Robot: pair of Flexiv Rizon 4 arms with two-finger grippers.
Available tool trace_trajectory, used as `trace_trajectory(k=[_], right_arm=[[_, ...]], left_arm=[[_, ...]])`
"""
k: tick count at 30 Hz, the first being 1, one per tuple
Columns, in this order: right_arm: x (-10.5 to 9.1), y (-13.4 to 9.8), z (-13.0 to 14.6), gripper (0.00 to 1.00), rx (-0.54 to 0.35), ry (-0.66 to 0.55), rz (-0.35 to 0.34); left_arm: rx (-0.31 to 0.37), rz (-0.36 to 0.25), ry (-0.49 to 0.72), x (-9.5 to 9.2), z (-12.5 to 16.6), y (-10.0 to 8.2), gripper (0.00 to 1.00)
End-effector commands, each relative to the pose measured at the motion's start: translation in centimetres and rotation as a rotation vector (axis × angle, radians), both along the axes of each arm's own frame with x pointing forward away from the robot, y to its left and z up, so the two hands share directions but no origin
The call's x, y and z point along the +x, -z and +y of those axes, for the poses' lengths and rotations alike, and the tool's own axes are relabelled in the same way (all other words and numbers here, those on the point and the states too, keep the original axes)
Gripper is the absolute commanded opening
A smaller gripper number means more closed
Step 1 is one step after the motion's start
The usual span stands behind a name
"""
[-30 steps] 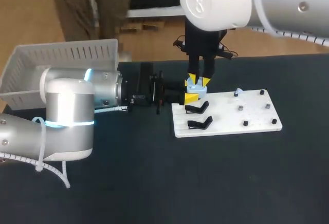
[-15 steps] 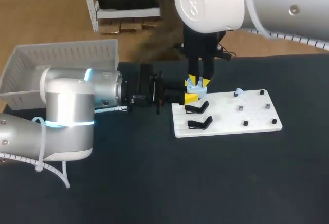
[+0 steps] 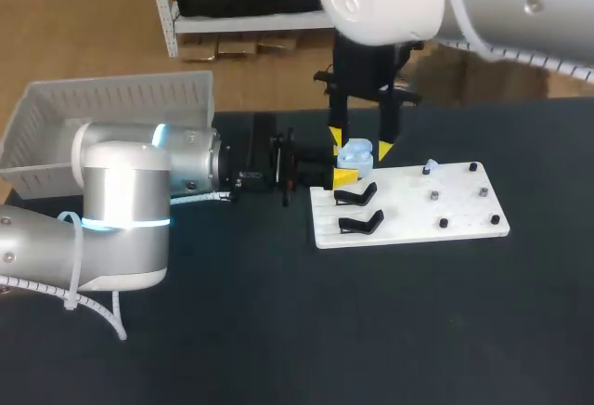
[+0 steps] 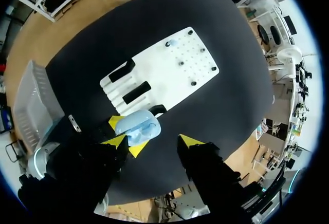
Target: Pick up each earbud case from the left stands, insert the matching earbuds, close the lid, and place the case in the box.
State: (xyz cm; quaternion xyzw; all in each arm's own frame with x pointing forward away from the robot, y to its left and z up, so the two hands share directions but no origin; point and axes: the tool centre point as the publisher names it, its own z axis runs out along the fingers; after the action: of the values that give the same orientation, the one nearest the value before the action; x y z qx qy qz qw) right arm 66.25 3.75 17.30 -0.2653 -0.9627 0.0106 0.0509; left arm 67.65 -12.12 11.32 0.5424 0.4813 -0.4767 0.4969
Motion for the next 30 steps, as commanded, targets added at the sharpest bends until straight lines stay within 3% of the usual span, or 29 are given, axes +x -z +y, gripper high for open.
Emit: trace_trajectory(k=[1, 5, 6, 16, 18, 19, 25, 30], right_arm=[[-1.9, -1.5, -3.2, 0.52, 0.106, -0.033, -0.066], [-1.7, -2.2, -5.6, 0.58, 0.174, -0.101, -0.180], [-1.5, -2.4, -6.2, 0.55, 0.194, -0.125, -0.202], [1.3, -1.6, -10.3, 0.52, 0.276, -0.279, -0.321], [2.1, -1.1, -10.9, 0.56, 0.280, -0.296, -0.329], [2.5, -0.7, -11.2, 0.65, 0.279, -0.313, -0.336], [4.2, 1.5, -12.1, 0.64, 0.258, -0.419, -0.363], [6.1, 3.9, -12.8, 0.83, 0.223, -0.505, -0.362]], left_arm=[[-0.003, -0.004, -0.008, -0.2, -0.1, 0.1, 0.00], [-0.003, -0.004, -0.008, -0.2, -0.1, 0.1, 0.00], [-0.003, -0.004, -0.008, -0.2, -0.1, 0.1, 0.00], [-0.003, -0.004, -0.008, -0.2, -0.1, 0.1, 0.00], [-0.003, -0.004, -0.008, -0.2, -0.1, 0.1, 0.00], [-0.003, -0.004, -0.008, -0.2, -0.1, 0.1, 0.00], [-0.003, -0.004, -0.008, -0.2, -0.1, 0.1, 0.00], [-0.003, -0.004, -0.008, -0.2, -0.1, 0.1, 0.00]])
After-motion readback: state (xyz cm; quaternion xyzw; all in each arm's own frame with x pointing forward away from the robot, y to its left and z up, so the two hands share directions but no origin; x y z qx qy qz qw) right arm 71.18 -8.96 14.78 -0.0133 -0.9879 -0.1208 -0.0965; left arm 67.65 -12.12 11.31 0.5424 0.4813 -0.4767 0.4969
